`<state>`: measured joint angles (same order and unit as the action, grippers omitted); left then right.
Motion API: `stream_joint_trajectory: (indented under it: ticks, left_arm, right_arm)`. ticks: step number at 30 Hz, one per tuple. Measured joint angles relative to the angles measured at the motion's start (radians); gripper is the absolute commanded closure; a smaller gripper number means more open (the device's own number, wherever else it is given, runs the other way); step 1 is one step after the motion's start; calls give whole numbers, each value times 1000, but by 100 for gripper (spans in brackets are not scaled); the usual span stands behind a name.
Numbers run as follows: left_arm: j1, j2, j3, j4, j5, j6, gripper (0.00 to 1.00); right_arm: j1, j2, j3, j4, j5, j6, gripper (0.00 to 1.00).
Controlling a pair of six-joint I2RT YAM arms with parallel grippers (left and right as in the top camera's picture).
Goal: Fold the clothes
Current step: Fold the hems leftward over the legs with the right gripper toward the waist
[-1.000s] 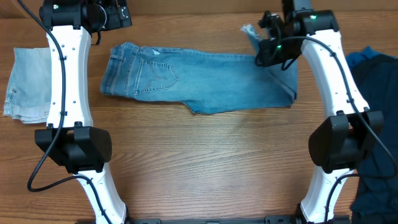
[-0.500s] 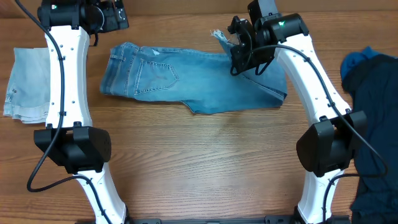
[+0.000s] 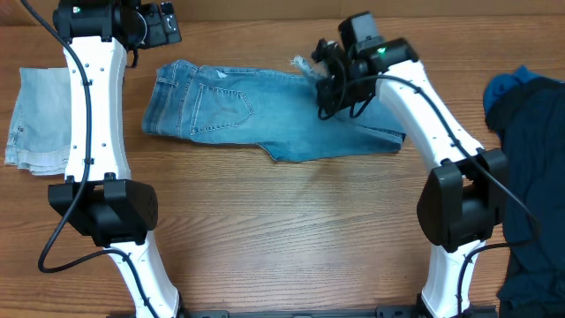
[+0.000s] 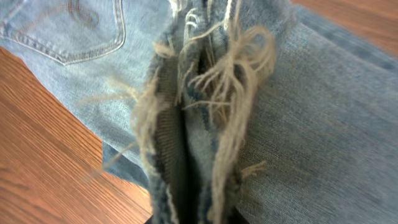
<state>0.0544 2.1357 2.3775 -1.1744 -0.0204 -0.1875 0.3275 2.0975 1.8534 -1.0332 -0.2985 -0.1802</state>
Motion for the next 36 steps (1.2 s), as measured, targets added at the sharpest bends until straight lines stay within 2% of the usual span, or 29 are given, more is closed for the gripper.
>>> stream_joint_trajectory:
  ticks: [6, 8, 9, 12, 14, 16, 20, 26, 36]
  left_arm:
    - [0, 0, 0, 0, 0, 0, 0]
    - [0, 0, 0, 0, 0, 0, 0]
    - [0, 0, 0, 0, 0, 0, 0]
    - [0, 0, 0, 0, 0, 0, 0]
    - [0, 0, 0, 0, 0, 0, 0]
    - [0, 0, 0, 0, 0, 0, 0]
    - [0, 0, 0, -10, 0, 0, 0]
    - [0, 0, 0, -31, 5, 0, 0]
    - [0, 0, -29, -64, 55, -1, 0]
  right_arm:
    - [63, 2, -113, 157, -1, 29, 88]
    - [67, 2, -130, 186, -1, 51, 65]
    - [67, 2, -137, 193, -2, 63, 57]
    - [67, 2, -139, 206, -9, 72, 56]
    - [67, 2, -139, 219, -9, 76, 49]
    - [67, 2, -139, 230, -10, 86, 48]
    - [63, 2, -135, 237, -8, 103, 56]
    - [59, 2, -118, 211, 55, 103, 55]
    - [95, 61, -118, 328, 67, 179, 55]
